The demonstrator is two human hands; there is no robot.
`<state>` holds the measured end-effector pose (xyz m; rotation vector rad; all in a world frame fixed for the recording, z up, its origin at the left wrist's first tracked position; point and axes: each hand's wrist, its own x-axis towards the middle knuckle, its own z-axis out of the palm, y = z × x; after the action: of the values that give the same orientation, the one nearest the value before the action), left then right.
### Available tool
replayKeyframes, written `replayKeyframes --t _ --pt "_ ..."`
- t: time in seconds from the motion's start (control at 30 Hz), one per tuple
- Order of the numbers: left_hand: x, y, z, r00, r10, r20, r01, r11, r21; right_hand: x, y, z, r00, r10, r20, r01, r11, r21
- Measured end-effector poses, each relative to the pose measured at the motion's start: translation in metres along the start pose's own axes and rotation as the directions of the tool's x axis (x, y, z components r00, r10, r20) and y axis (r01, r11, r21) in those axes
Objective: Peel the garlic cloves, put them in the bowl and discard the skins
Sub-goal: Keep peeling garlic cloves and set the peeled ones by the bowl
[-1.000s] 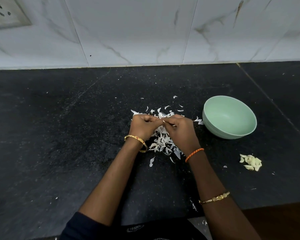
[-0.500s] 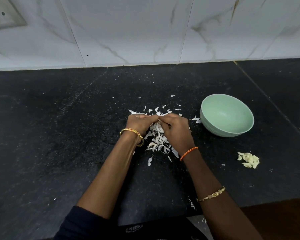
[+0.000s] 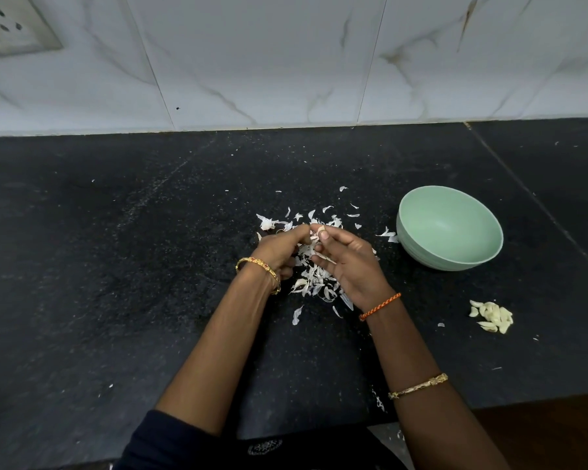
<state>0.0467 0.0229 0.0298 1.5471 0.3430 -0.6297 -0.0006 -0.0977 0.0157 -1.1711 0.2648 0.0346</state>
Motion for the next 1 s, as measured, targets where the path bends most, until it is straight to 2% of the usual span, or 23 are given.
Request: replayKeyframes --t 0.2,0.33,0.43,0.53,0.6,0.7,0.8,0.9,1.0 --pt "-0.005 0.004 0.003 0.999 0.0 -0.054 -0.001 1.0 -0.015 0.0 0.0 0.002 0.997 0.071 -0.006 -0.07 0.984 0.162" --pt "-0.01 0.008 0.001 0.989 0.006 -0.149 -0.009 1.0 -0.022 0.004 -0.004 0.001 0.997 0.068 -0.022 -0.061 0.972 0.228" --pt "-0.011 0.005 0.002 0.974 0.13 -0.186 -0.12 0.991 0.066 0.005 -0.007 -0.002 0.998 0.063 -0.029 -0.057 0.981 0.184" --pt "-0.007 -0.002 0.003 0.935 0.305 -0.18 -0.284 0.949 0.134 0.004 -0.009 -0.003 0.997 0.065 -0.036 -0.059 0.987 0.146" --pt "-0.005 -0.005 0.003 0.909 0.373 -0.188 -0.346 0.924 0.16 0.003 -0.01 -0.003 0.996 0.064 -0.061 -0.055 0.989 0.137" --pt "-0.005 -0.005 0.005 0.885 0.42 -0.2 -0.387 0.903 0.187 0.002 -0.012 -0.005 0.995 0.061 -0.083 -0.052 0.993 0.11" --pt "-0.006 -0.005 0.006 0.889 0.404 -0.216 -0.369 0.911 0.182 0.001 -0.013 -0.006 0.994 0.061 -0.092 -0.056 0.996 0.063" --pt "-0.004 -0.005 0.007 0.878 0.45 -0.164 -0.441 0.893 0.089 0.002 -0.012 -0.007 0.991 0.049 -0.12 -0.051 0.999 -0.011" --pt "-0.002 -0.006 0.007 0.854 0.51 -0.103 -0.505 0.86 0.072 0.003 -0.01 -0.008 0.992 0.014 -0.129 -0.036 0.985 -0.168"
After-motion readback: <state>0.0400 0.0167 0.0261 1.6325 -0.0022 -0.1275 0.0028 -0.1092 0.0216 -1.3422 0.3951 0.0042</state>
